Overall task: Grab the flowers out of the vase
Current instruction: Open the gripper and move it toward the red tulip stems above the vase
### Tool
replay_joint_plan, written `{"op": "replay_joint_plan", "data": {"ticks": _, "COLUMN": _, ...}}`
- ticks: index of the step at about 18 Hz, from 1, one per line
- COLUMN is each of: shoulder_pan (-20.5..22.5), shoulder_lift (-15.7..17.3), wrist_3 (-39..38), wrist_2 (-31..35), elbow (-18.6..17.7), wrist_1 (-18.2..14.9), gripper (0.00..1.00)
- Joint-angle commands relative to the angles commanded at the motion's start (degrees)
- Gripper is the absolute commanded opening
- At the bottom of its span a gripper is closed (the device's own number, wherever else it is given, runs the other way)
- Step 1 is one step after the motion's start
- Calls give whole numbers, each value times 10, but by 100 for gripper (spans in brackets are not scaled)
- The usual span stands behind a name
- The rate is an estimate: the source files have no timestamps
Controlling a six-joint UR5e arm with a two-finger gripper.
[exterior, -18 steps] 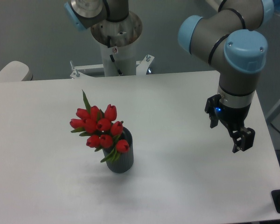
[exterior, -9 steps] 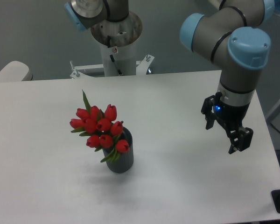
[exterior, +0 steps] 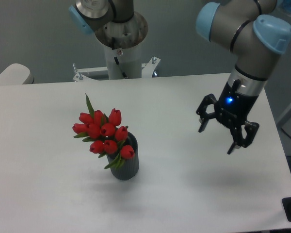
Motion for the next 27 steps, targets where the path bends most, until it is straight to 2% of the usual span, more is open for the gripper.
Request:
{"op": "replay_joint_plan", "data": {"ticks": 2, "shoulder_pan": 1, "shoulder_lift": 1, "wrist_3": -23, "wrist_2": -37, "elbow": -29, "wrist_1": 0, "gripper": 100}}
{"op": "replay_joint_plan", "data": {"ticks": 6, "shoulder_pan": 18, "shoulder_lift": 18, "wrist_3": -44, "wrist_2": -162, "elbow": -104, "wrist_1": 11, "gripper": 100}}
{"op": "replay_joint_plan", "data": {"ticks": 11, "shoulder_pan": 24, "shoulder_lift": 46, "wrist_3": -44, "wrist_2": -258, "elbow": -207, "wrist_1": 95, "gripper": 100}}
{"op": "replay_joint_plan", "data": {"ticks": 14, "shoulder_pan": 26, "shoulder_lift": 48, "wrist_3": -43, "wrist_2": -315, "elbow": -231, "wrist_1": 105, "gripper": 100}}
{"op": "replay_joint_plan", "data": {"ticks": 18, "shoulder_pan": 14, "shoulder_lift": 69, "wrist_3": -35, "wrist_2": -325, "elbow": -259, "wrist_1": 116, "gripper": 100}}
{"op": "replay_joint_plan", "data": {"ticks": 22, "shoulder_pan": -10, "shoulder_lift": 77, "wrist_3": -27, "wrist_2": -331, "elbow": -299, "wrist_1": 184, "gripper": 100}}
{"op": "replay_joint_plan", "data": {"ticks": 27, "shoulder_pan": -28, "shoulder_lift": 72, "wrist_3": -27, "wrist_2": -349, "elbow": -307, "wrist_1": 212, "gripper": 100}}
